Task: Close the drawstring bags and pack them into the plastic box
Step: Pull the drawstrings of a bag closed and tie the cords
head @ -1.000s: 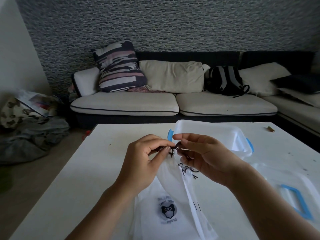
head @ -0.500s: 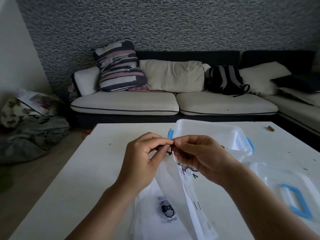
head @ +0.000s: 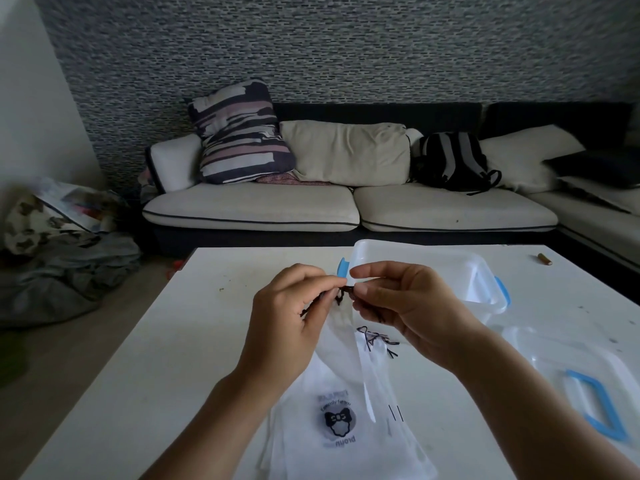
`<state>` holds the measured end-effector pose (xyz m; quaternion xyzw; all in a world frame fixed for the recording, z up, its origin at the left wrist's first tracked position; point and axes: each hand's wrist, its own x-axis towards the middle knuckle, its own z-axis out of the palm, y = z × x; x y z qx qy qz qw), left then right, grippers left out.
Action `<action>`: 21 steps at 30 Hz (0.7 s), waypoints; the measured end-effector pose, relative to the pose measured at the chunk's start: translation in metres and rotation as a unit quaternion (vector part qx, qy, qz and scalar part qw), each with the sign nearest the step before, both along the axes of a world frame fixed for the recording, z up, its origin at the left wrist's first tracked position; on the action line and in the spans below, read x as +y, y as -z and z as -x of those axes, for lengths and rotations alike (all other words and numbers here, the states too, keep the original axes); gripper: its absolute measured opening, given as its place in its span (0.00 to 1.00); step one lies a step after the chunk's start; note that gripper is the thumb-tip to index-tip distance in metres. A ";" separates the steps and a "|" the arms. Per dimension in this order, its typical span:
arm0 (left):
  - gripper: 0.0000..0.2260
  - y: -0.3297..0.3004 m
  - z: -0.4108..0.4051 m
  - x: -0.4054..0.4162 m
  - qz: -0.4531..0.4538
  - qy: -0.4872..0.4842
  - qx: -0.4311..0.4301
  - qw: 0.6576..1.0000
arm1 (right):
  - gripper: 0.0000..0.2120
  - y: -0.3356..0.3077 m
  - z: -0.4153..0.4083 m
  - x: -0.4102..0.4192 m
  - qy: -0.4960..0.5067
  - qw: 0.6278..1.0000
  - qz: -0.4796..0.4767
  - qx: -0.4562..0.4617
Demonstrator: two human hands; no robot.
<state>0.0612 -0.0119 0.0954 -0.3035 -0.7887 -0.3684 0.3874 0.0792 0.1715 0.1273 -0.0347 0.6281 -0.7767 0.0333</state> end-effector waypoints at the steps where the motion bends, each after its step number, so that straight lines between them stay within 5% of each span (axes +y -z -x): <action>1: 0.08 0.000 0.000 0.000 0.002 -0.005 0.003 1.000 | 0.16 0.000 0.000 0.000 -0.008 1.000 0.002 0.004; 7: 0.09 0.000 0.000 0.002 -0.004 0.024 -0.032 0.999 | 0.12 0.002 0.001 0.001 0.005 1.000 0.019 0.024; 13: 0.09 -0.001 -0.001 0.004 0.004 0.009 -0.002 1.000 | 0.11 0.007 0.003 -0.004 -0.035 0.985 0.158 -0.052; 21: 0.08 0.002 -0.002 0.003 -0.002 -0.014 0.033 0.999 | 0.12 0.005 0.004 0.002 -0.051 0.998 0.042 -0.009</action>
